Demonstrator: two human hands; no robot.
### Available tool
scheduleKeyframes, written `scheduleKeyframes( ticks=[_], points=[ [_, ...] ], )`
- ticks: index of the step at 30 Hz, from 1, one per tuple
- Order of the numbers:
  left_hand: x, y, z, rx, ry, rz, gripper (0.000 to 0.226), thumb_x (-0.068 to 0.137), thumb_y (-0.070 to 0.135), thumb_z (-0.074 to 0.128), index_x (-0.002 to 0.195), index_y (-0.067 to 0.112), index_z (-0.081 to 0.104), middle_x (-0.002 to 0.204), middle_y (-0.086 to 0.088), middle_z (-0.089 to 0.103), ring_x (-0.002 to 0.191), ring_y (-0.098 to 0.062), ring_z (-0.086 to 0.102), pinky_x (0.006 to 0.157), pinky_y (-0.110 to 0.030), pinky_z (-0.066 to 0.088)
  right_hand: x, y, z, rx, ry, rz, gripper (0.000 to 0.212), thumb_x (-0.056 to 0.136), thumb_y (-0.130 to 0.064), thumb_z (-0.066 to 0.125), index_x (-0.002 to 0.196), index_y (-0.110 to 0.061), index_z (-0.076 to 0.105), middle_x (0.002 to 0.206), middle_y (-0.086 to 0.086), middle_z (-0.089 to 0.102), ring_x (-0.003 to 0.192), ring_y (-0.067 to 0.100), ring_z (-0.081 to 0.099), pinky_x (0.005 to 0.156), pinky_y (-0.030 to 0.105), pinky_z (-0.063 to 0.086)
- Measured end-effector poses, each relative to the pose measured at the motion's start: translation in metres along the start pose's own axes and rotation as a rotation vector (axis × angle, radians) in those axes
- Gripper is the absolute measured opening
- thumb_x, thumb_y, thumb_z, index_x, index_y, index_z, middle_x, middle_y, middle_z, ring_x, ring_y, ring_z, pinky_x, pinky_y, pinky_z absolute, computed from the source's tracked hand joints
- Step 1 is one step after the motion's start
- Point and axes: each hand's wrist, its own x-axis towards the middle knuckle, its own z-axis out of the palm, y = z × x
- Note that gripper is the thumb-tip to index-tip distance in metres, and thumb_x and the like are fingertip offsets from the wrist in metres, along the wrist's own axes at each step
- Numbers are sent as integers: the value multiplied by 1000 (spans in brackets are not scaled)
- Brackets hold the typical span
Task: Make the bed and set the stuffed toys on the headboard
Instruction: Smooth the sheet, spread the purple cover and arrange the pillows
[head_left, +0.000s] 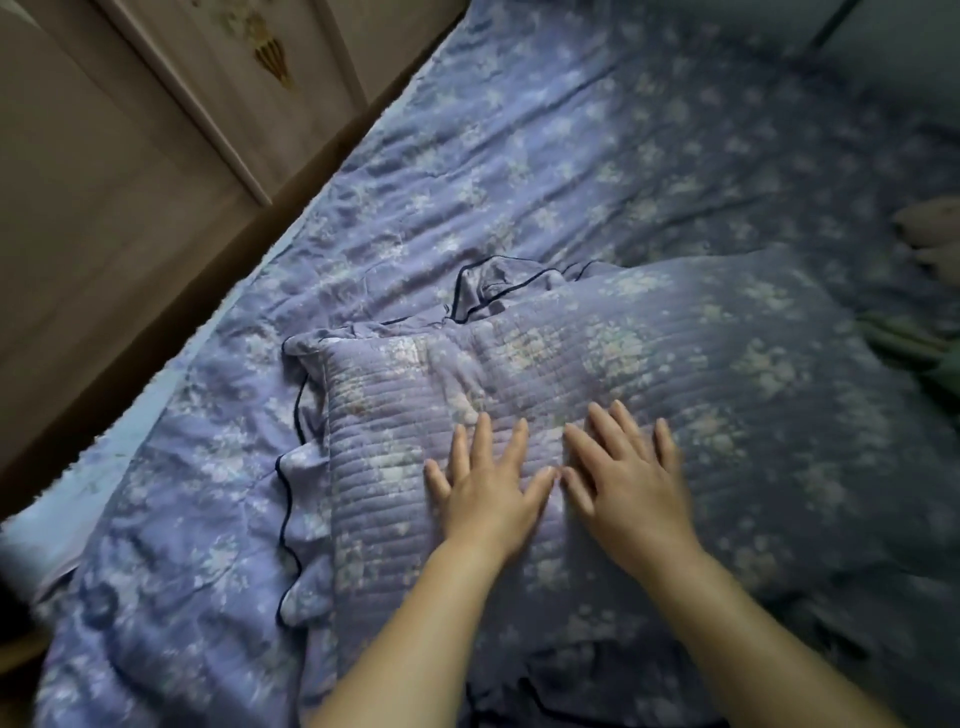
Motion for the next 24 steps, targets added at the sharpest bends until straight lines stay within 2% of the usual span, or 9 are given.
scheduleKeyframes(
  ticks=[2, 4, 7, 10, 13, 17, 19, 22, 24],
  points=[
    [-19, 8, 8, 56, -61, 14, 72, 88, 67, 34, 147, 45, 0, 158, 3, -16, 145, -26, -17, 112, -61, -6, -23, 13, -6, 21, -38, 82, 47, 85, -46, 40, 123, -28, 62, 140, 4, 52, 132, 25, 46, 109, 48, 21],
    [-37, 18, 13, 137, -101, 44, 85, 82, 70, 43, 147, 45, -5, 158, 1, -19, 145, -28, -17, 112, -62, -3, -43, 25, -11, 70, -133, 139, 49, 94, -44, 41, 141, -32, 41, 155, 0, 27, 145, 19, 21, 115, 49, 13],
    [-51, 25, 22, 233, -69, 81, 93, 81, 59, 57, 148, 40, -5, 159, -1, -10, 147, -27, -7, 114, -57, 4, -62, 35, -14, 198, -157, 181, 52, 96, -43, 41, 146, -33, 27, 159, -6, 10, 147, 13, 3, 117, 43, 4],
    [-56, 31, 32, 315, 123, 61, 67, 87, 39, 59, 143, 23, 28, 145, -6, 35, 135, -26, 31, 107, -41, 28, -77, 43, -16, 398, -104, 237, 46, 95, -35, 49, 140, -26, 41, 155, -3, 26, 144, 16, 19, 116, 37, 16],
    [-53, 39, 26, 292, 214, 63, 21, 94, 16, 47, 112, 11, 57, 118, -12, 57, 111, -32, 51, 85, -37, 40, -89, 54, -17, 732, -33, 329, 40, 95, -24, 53, 134, -17, 49, 144, 1, 42, 130, 18, 41, 105, 30, 33],
    [-58, 45, 3, 163, 261, 65, 15, 87, 9, 50, 90, 8, 65, 101, -19, 64, 87, -33, 57, 66, -33, 37, -107, 76, -9, 1287, 196, 848, 32, 96, -24, 53, 126, -13, 50, 124, 3, 51, 103, 17, 49, 83, 31, 41],
    [-70, 52, -11, 147, 342, 70, 16, 87, 11, 52, 91, 8, 68, 101, -19, 66, 91, -35, 60, 67, -34, 41, -116, 85, -2, 1522, 299, 1169, 31, 94, -32, 56, 117, -12, 51, 114, 4, 53, 100, 22, 53, 84, 34, 47],
    [-85, 69, -35, 117, 469, 115, 17, 87, 11, 56, 96, 7, 70, 104, -15, 68, 98, -33, 61, 74, -34, 44, -117, 81, 1, 1931, 191, 1347, 76, 77, -57, 68, 133, -9, 47, 124, 6, 57, 103, 32, 61, 88, 51, 53],
    [-96, 86, -51, 76, 539, 157, 18, 85, 10, 57, 97, 5, 70, 103, -15, 69, 99, -32, 61, 80, -35, 46, -113, 79, -1, 2049, 59, 1296, 112, 45, -76, 74, 134, -13, 47, 125, 6, 60, 101, 32, 64, 82, 53, 55]
  ],
)
